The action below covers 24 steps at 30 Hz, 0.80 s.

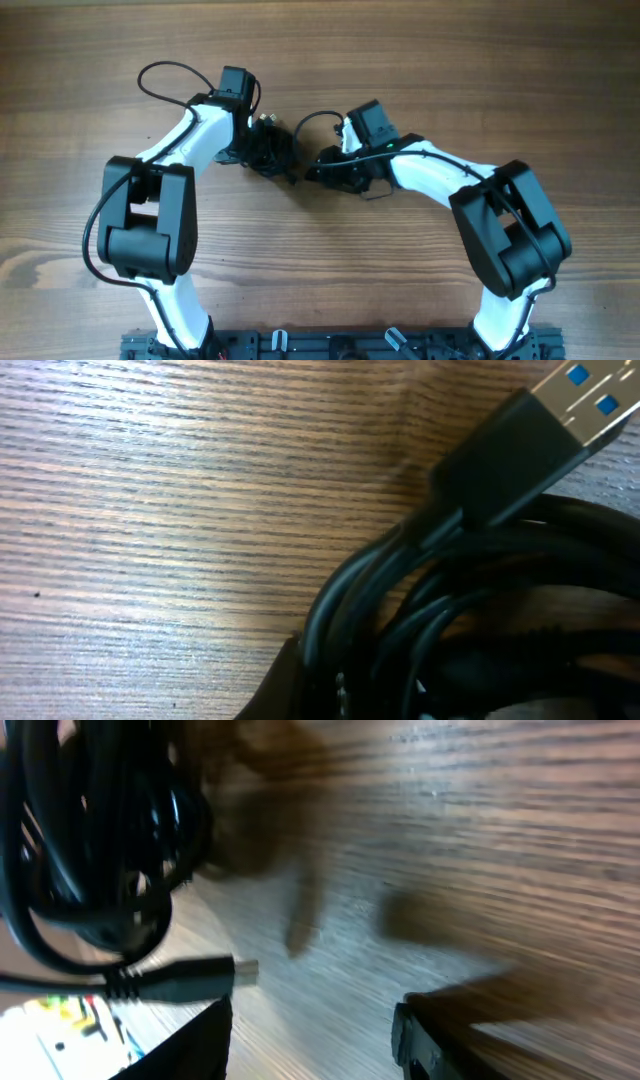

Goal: Untangle cables

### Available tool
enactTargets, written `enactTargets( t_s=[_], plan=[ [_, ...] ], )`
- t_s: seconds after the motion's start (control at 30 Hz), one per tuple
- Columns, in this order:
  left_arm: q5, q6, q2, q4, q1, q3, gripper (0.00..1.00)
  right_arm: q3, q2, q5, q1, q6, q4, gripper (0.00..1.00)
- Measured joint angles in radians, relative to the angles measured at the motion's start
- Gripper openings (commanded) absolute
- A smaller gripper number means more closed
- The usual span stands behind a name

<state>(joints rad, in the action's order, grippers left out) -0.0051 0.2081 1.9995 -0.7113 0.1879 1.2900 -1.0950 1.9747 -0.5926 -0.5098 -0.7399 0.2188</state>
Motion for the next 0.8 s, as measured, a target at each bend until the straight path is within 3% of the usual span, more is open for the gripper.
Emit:
enactTargets(
  t_s=[0.17,0.4,0.53,0.8],
  plan=[
    [0.087,-0.030,0.000,-0.006,-0.033,0.000,0.04,0.000,0.000,0.030,0.013,-0.132,-0.068,0.45],
    [0.394,-0.106,0.018,-0.024,-0.140,-0.014,0.04,0.000,0.000,-0.036,0.061,-0.329,-0.235,0.44],
    [0.560,-0.154,0.040,-0.029,-0.183,-0.033,0.04,0.000,0.000,-0.090,0.063,-0.454,-0.321,0.39],
    [0.667,-0.182,0.053,-0.028,-0.191,-0.042,0.04,0.000,0.000,-0.208,0.061,-0.673,-0.361,0.31]
  ],
)
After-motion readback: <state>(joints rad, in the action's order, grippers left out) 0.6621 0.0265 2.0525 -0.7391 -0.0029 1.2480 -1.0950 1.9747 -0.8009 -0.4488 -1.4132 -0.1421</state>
